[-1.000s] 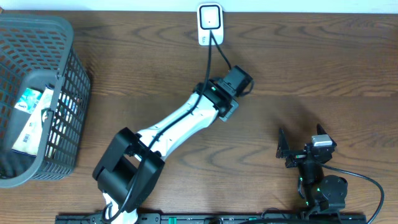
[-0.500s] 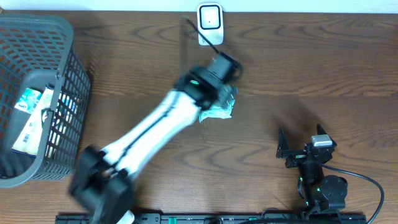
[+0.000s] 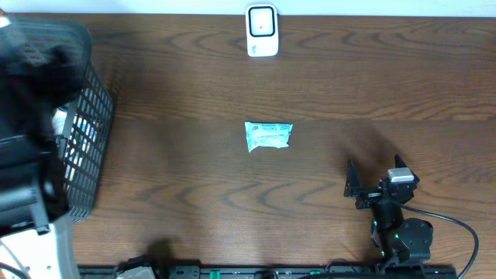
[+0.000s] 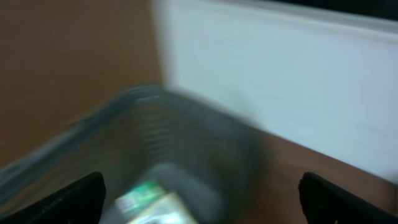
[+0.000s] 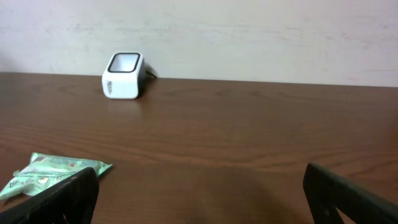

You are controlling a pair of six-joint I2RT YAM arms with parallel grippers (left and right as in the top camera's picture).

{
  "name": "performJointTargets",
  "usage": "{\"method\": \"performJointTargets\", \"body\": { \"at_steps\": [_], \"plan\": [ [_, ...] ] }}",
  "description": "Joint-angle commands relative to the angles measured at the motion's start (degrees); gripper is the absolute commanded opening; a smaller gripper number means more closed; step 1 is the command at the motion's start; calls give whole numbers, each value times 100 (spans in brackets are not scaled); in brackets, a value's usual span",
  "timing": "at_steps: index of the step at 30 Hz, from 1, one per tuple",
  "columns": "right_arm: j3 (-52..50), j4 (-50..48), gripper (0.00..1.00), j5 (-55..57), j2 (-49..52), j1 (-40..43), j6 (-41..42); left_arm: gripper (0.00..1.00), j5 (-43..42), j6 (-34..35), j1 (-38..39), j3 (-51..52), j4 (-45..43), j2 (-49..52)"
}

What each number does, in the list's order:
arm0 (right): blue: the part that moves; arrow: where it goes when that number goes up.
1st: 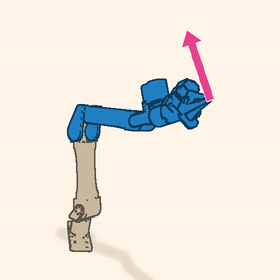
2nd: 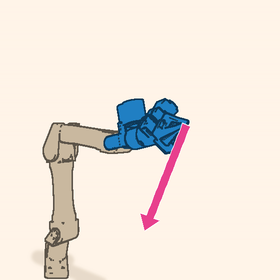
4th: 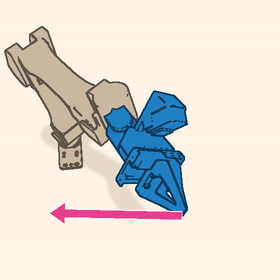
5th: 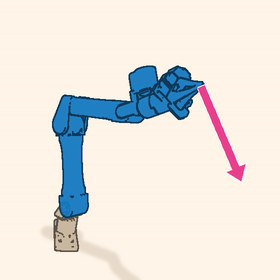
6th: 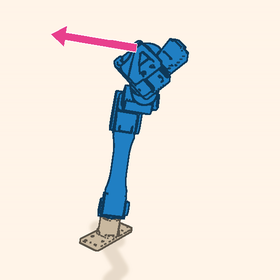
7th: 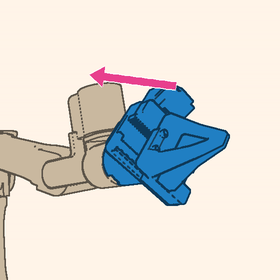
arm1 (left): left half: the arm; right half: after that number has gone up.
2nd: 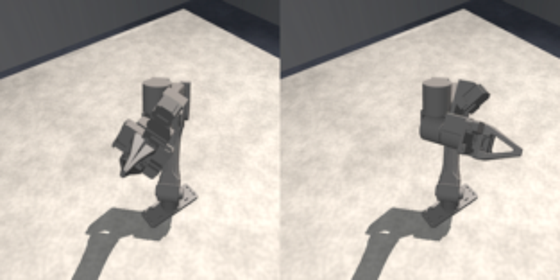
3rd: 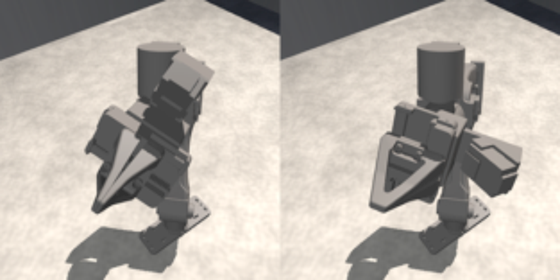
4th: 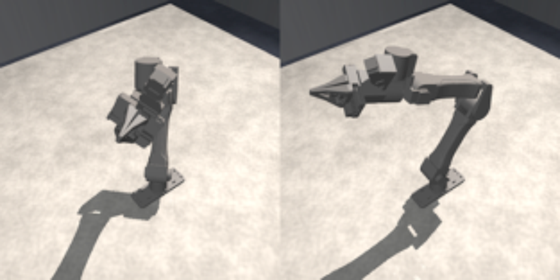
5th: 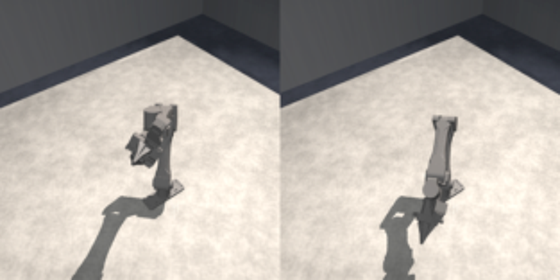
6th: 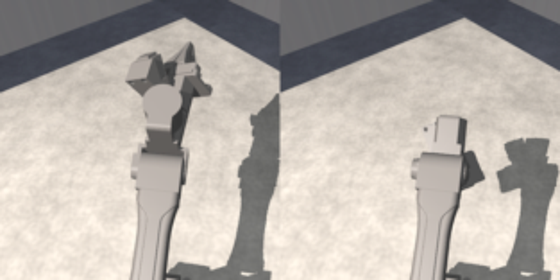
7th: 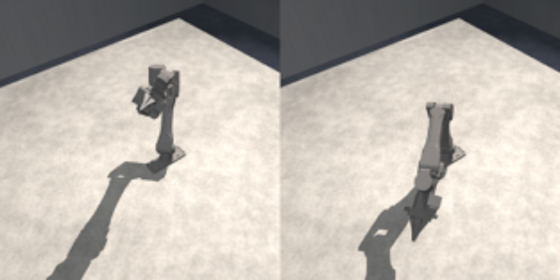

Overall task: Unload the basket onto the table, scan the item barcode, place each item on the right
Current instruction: 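Place the green pack on the table center and release, then reach the left gripper into the basket and grasp the Zam-Buk tin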

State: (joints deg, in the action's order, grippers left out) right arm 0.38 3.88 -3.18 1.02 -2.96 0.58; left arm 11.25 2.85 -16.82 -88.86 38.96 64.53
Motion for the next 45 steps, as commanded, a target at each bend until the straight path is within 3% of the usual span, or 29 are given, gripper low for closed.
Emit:
{"method": "performJointTargets", "body": {
  "at_steps": [1,9,19,29,45],
  "plan": [
    [-7,22,99,-20,-26,-46,-24,98,-160,284,-1150,66,216,299],
    [-7,22,99,-20,-26,-46,-22,98,-765,313,-2538,98,649,1622],
    [-7,22,99,-20,-26,-46,-24,98,-3029,-1187,-2726,101,1069,2852],
    [-7,22,99,-20,-26,-46,-22,99,-2968,-1464,-2723,195,1545,3853],
    [-7,22,99,-20,-26,-46,-24,99,-2966,-1980,-2708,337,1434,4581]
  ]
}}
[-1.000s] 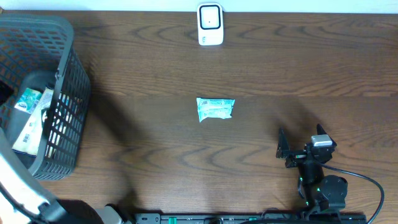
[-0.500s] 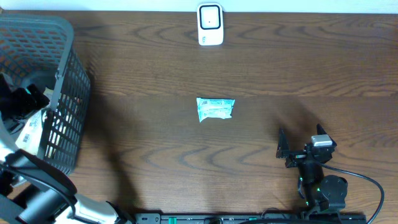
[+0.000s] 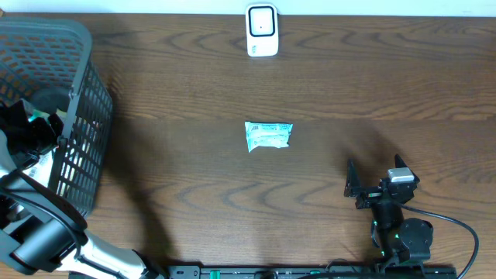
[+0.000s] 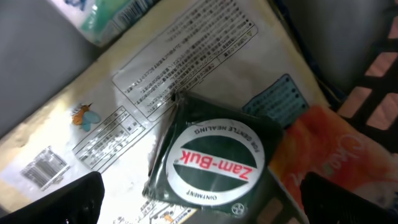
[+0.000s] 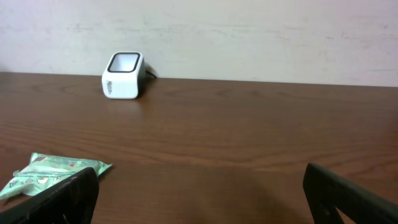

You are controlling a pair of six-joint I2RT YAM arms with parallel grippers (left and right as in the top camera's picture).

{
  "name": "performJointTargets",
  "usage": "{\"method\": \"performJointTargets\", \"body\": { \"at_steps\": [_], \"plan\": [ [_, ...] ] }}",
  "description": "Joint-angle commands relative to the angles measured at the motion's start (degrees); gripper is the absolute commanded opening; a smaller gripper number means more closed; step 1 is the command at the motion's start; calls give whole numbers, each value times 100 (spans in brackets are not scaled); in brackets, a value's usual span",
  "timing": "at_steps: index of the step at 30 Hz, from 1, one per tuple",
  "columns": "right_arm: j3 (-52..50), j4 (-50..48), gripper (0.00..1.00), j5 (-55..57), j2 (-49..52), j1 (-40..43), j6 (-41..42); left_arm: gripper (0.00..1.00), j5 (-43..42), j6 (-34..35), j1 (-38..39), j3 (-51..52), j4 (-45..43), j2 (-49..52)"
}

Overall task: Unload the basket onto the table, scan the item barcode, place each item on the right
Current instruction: 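Reach the left gripper into the basket and grasp the Zam-Buk tin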

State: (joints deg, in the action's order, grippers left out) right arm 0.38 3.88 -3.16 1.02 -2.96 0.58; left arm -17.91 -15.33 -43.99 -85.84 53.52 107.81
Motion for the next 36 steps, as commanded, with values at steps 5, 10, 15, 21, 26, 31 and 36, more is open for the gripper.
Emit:
{"method": "performJointTargets", "body": {
  "at_steps": [5,10,15,21,26,31,36],
  "plan": [
    [-7,22,99,-22,-26,-46,-24,98,-50,-173,9,35,-90,509],
    [-7,22,99,-22,-26,-46,-24,89,-48,-181,9,35,-118,649],
    [-7,22,99,-22,-26,-46,-24,68,-46,-181,7,35,-138,697],
    [-7,22,99,-20,-26,-46,-24,57,-46,-173,7,33,-133,673],
    [-7,22,99,-20,-26,-46,-24,54,-46,105,7,-76,-111,494],
    [-7,22,99,-22,-26,-46,-24,53,-48,411,2,-256,-103,57],
    [-7,22,99,-22,-26,-46,-22,53,-48,850,2,-269,-293,-758]
  ]
}}
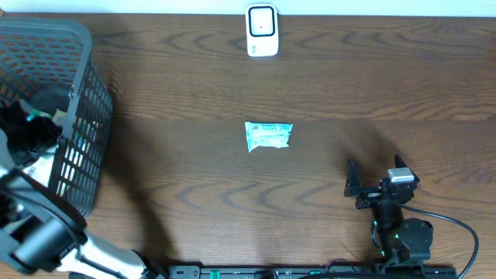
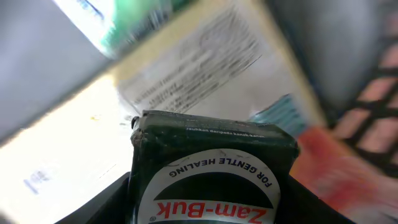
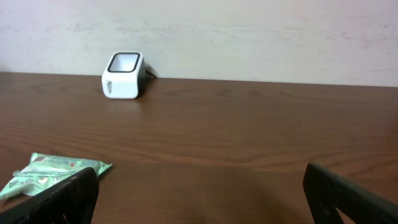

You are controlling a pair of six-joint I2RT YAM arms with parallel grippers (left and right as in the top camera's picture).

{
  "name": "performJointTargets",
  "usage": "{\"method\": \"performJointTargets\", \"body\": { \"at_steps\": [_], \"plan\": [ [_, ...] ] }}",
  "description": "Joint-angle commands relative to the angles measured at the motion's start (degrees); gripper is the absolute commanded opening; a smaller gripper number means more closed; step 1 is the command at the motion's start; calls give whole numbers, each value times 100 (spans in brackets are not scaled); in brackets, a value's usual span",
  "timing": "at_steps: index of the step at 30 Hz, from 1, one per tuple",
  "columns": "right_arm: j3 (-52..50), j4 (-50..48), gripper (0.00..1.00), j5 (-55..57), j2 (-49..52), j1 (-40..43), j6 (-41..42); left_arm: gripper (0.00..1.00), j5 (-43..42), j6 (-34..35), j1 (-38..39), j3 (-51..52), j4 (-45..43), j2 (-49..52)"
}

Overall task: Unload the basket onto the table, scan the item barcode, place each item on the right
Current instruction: 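Reach the left gripper into the basket and grasp the Zam-Buk tin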

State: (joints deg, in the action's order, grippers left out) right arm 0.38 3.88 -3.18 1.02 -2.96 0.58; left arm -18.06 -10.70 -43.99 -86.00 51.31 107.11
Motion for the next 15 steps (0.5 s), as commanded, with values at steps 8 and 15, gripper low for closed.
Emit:
{"method": "performJointTargets", "body": {
  "at_steps": [8,15],
  "plan": [
    [-7,22,99,-17,-26,-46,-24,53,-103,1316,9,-254,-455,-2334],
    [-7,22,99,-20,-26,-46,-22,53,-1300,1884,175,-254,-525,-3779]
  ]
}}
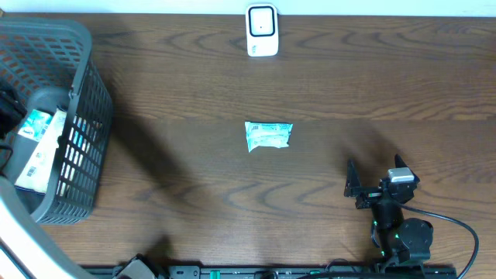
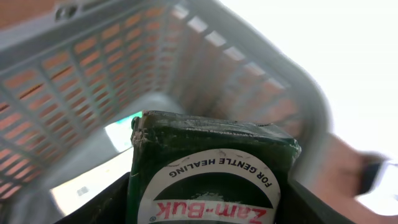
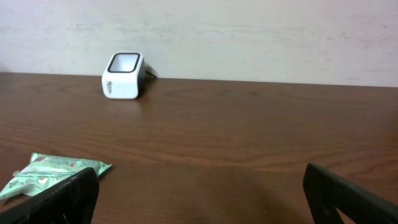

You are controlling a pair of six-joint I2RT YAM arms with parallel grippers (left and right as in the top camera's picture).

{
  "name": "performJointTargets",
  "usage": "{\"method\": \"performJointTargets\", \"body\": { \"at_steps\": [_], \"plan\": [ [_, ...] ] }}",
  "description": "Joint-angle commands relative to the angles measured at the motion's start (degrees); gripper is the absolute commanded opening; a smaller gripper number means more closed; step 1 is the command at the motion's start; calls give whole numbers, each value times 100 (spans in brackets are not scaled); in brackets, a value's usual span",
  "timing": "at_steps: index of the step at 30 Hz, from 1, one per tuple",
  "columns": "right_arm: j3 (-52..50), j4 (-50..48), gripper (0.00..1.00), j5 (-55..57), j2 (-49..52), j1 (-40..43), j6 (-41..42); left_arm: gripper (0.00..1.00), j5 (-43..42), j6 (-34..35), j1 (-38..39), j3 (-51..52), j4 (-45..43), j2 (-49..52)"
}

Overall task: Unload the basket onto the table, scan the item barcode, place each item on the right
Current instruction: 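Reach the left gripper into the basket and grasp the Zam-Buk tin, then carry the Zam-Buk tin past the scanner and set it down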

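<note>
A dark green Zam-Buk box [image 2: 211,168] fills the left wrist view, with my left gripper [image 2: 208,208] shut on it and dark fingers [image 2: 102,202] on either side. It hangs above the grey basket [image 2: 93,74], whose floor holds packets. The overhead view shows only a sliver of the left arm, at its left edge. The white scanner [image 1: 262,31] stands at the table's far edge, also the scanner [image 3: 123,76] in the right wrist view. My right gripper [image 1: 374,178] rests open at the front right, the same gripper [image 3: 199,199] with nothing between its fingers.
A green packet [image 1: 268,135] lies mid-table, the same packet [image 3: 53,171] by the right gripper's left finger. The grey basket [image 1: 81,132] stands at the left edge with white and blue packets [image 1: 37,132] inside. A pale wall runs behind the table.
My left gripper, shut on the Zam-Buk box low among the basket's packets, now holds it higher, with the basket's walls and rim below it. The left arm has nearly left the overhead view. The right arm is unchanged.
My left gripper was open above the basket, in a blurred view. Then it hung open just over the Zam-Buk box lying on packets inside. Then it was shut on the box. Now the box is raised over the basket. The right arm stayed still throughout.
</note>
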State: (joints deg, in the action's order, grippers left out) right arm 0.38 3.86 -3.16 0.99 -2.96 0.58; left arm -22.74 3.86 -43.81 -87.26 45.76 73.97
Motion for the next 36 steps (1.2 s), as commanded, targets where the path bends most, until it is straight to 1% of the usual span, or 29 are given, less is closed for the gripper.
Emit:
{"method": "performJointTargets", "body": {
  "at_steps": [1,3,5,10,17,19,20,23,27,30,36],
  "plan": [
    [-7,24,99,-22,-24,-46,-24,53,-994,446,275,-125,85,-588],
    [-7,24,99,-22,-24,-46,-24,53,-1158,444,627,-120,205,-750],
    [-7,24,99,-22,-24,-46,-22,53,-1152,442,1097,-116,369,-817],
    [-7,24,99,-22,-24,-46,-24,53,-942,442,2533,66,544,-649],
    [-7,24,99,-20,-24,-46,-24,53,-4,446,4317,177,691,149],
    [-7,24,99,-22,-24,-46,-24,53,391,501,4717,177,737,439],
    [-7,24,99,-22,-24,-46,-24,52,662,640,4913,177,772,614],
    [-7,24,99,-22,-24,-46,-24,53,1384,1196,5381,177,848,1152],
    [-7,24,99,-20,-24,-46,-22,53,1818,1770,5873,177,809,1993],
    [-7,24,99,-22,-24,-46,-24,53,1982,2065,6124,177,669,2634],
    [-7,24,99,-22,-24,-46,-24,53,1930,2439,6365,177,195,3683]
  ]
}}
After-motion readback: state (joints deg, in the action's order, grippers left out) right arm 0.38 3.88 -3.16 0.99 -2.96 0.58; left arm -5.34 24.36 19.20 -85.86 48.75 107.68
